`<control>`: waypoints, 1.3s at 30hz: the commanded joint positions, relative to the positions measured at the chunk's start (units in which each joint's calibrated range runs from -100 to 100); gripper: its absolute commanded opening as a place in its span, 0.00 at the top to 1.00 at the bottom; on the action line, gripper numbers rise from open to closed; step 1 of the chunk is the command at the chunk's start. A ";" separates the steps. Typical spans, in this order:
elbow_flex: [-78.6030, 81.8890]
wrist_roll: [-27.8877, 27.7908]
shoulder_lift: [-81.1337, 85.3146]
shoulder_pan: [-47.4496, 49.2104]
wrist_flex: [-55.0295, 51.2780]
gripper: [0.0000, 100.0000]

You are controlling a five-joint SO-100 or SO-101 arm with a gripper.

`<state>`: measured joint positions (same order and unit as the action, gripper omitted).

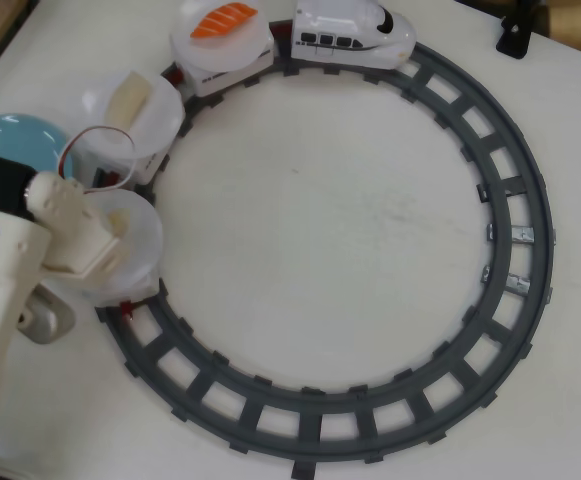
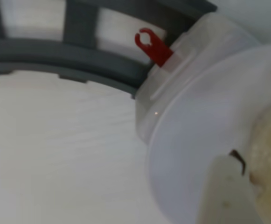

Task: Pick up the sushi from the Shinkansen and put it on the blue dish

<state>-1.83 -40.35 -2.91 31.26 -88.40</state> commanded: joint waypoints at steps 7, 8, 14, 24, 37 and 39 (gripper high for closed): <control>1.11 -0.65 0.63 3.42 5.05 0.78; 0.48 -0.65 -0.62 3.51 5.81 0.78; -9.26 -0.18 -10.40 2.89 8.02 0.90; -25.13 0.39 -15.38 2.01 1.40 0.97; -46.14 3.85 -16.13 6.41 -10.83 0.96; -45.96 4.68 -16.29 8.70 -10.83 0.96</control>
<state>-44.83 -36.78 -19.61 37.31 -98.24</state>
